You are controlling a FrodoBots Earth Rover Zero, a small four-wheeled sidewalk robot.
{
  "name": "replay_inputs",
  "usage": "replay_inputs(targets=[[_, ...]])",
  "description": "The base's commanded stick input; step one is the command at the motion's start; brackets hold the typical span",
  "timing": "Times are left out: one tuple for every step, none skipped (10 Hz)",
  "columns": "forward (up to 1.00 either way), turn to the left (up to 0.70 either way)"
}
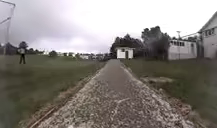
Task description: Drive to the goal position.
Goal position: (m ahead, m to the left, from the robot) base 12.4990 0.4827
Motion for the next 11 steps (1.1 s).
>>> replay_inputs(targets=[[0.85, 0.00], [0.85, 0.00], [0.85, -0.01], [0.85, -0.01], [0.85, 0.00], [0.85, -0.04], [0.85, -0.08], [0.85, -0.12], [0.85, -0.34], [0.85, -0.34], [0.85, -0.34]])
